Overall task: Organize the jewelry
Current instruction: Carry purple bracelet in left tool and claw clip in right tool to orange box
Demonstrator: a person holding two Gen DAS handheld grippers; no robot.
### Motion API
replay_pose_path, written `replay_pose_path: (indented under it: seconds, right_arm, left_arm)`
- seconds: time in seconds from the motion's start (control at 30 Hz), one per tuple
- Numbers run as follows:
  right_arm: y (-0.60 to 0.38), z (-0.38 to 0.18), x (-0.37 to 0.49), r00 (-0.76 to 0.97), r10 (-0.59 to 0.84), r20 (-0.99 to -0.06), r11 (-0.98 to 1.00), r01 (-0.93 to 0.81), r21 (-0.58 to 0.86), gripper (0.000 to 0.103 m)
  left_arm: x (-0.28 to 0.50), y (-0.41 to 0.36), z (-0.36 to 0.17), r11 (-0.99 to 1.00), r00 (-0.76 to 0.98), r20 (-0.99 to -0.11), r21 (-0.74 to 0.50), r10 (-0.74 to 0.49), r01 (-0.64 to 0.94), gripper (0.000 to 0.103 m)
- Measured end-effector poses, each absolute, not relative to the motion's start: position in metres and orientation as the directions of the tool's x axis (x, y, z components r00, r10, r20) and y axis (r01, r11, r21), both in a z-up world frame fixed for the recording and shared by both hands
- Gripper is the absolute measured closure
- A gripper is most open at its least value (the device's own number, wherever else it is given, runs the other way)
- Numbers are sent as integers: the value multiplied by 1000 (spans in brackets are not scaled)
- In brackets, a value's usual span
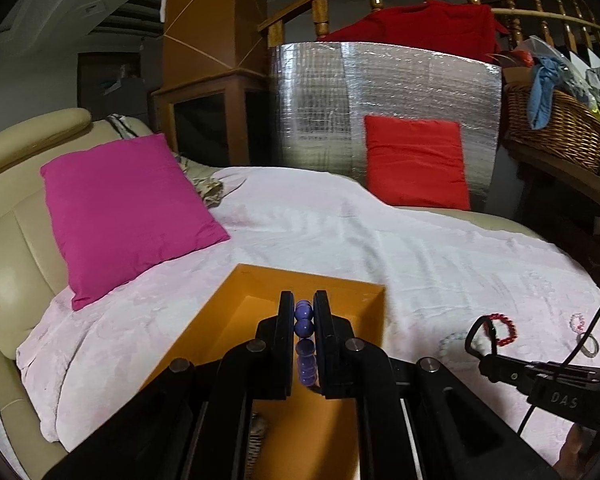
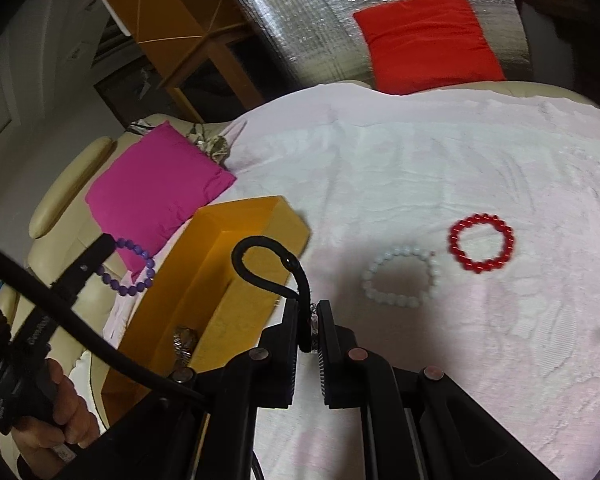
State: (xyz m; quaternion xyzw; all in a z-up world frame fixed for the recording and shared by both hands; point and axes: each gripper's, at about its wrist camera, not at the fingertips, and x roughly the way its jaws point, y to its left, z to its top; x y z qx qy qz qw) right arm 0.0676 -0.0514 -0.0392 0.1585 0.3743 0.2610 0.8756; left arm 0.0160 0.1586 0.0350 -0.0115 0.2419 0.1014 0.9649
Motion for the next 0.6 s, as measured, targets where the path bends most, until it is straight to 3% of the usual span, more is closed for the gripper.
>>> replay_pose_path:
  seconds: [0.6]
  right_arm:
    - [19, -4, 57, 590, 606, -534, 796, -460, 395, 93]
  left_arm:
    - [37, 236, 11, 921, 767, -568, -38, 299, -388, 93]
